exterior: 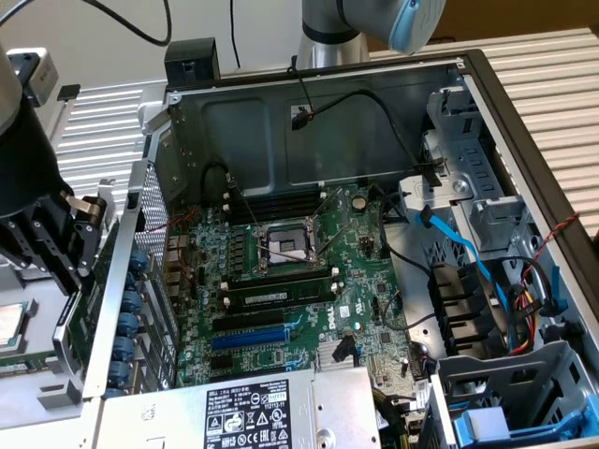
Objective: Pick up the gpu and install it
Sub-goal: 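Pick up the gpu and move the gpu toward the slot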
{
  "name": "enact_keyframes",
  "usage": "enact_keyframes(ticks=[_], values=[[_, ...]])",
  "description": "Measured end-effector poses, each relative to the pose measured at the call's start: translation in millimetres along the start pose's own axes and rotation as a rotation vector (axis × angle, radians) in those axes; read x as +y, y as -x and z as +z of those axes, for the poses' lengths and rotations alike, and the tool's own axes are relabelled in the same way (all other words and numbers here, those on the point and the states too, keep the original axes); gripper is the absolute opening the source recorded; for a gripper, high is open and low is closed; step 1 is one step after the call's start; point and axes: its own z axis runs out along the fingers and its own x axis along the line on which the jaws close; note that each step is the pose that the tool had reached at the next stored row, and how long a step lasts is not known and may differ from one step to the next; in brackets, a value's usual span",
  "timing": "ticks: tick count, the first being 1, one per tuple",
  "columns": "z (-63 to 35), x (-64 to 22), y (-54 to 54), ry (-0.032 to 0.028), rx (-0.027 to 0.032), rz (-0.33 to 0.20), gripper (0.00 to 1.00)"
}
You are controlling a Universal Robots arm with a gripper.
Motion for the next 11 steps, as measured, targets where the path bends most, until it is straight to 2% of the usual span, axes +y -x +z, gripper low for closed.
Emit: enact_keyframes(ticks=[11], values=[[18.8,-6.1,-0.4,0.0012,-0.0019,0.0,0.29]])
